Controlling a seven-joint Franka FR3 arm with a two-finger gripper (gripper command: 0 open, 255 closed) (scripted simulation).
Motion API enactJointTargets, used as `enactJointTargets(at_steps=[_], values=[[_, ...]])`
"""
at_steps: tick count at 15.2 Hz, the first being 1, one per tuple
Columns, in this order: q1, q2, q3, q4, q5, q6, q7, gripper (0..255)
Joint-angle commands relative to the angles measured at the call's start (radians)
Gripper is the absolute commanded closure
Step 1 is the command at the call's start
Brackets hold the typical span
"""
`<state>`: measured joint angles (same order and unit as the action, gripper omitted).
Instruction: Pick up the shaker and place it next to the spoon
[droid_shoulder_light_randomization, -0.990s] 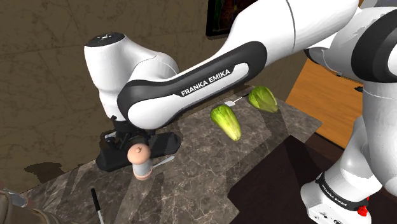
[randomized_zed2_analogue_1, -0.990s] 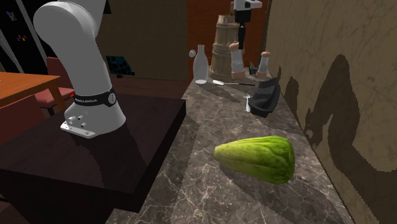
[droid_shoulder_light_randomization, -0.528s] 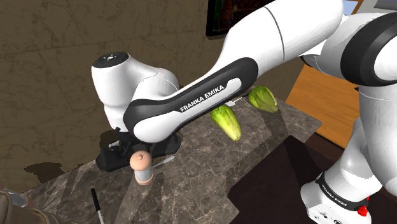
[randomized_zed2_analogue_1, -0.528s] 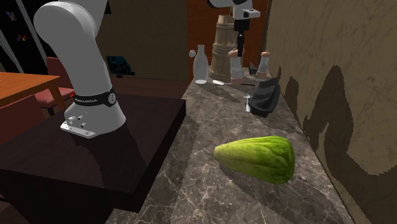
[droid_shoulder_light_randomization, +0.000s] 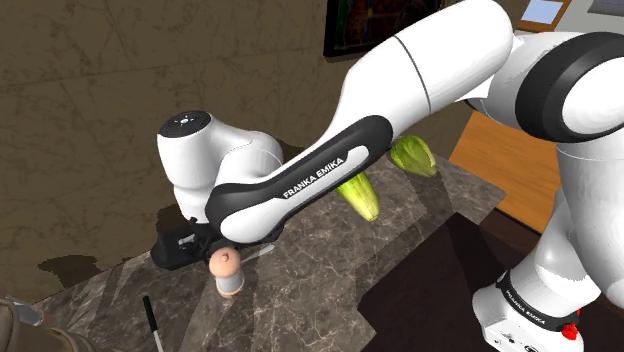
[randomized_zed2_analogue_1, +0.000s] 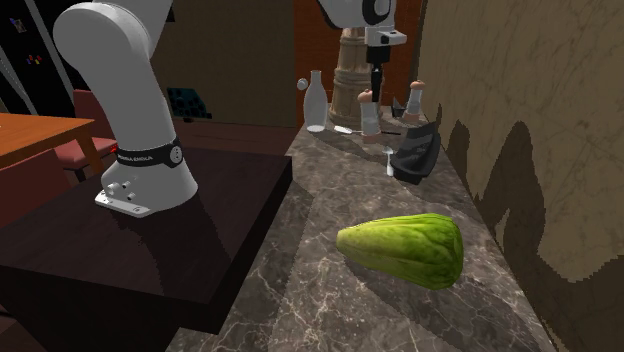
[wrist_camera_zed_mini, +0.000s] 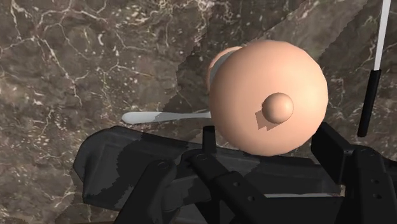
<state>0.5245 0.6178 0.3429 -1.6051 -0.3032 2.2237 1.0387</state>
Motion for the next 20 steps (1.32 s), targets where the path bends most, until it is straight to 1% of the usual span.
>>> enactJointTargets(at_steps=[1,6,13,14,19,20], values=[[0.004,0.018,-0.005,0.0,-0.007,0.018,0.005,255],[0.011,0.054,-0.016,-0.007,-0.022,0.06,0.015,255],[0.011,0.054,-0.016,-0.007,-0.022,0.06,0.015,255],[0.011,0.054,-0.016,-0.007,-0.022,0.06,0.015,0],[0.011,0.054,-0.016,-0.007,-0.022,0.06,0.015,0],[0.007,0.032,-0.009,-0.007,-0.014,0.039,0.011,0]])
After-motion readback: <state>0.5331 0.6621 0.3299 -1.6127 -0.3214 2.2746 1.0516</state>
